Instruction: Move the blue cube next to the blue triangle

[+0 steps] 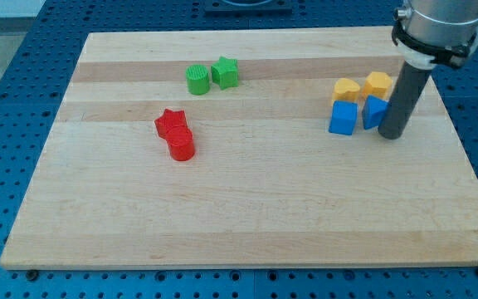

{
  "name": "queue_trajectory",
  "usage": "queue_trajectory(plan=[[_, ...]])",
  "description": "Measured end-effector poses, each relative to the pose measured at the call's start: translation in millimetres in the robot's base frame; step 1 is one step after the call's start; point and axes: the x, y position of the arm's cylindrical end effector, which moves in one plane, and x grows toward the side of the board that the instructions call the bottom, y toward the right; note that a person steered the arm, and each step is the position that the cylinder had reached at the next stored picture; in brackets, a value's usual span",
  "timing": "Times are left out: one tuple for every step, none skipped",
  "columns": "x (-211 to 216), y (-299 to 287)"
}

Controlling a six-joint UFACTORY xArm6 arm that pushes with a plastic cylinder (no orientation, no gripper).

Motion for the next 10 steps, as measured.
queue_trajectory(plan=[[18.7, -20.1], [7.3, -57.3], [-25.2, -47.1], [-30.6, -36.7], [0.5, -56.9], [28.1, -119.6], [-5.3, -160.7], [-62.5, -162.7], [-72.5, -157.9], [-65.6, -149.3]])
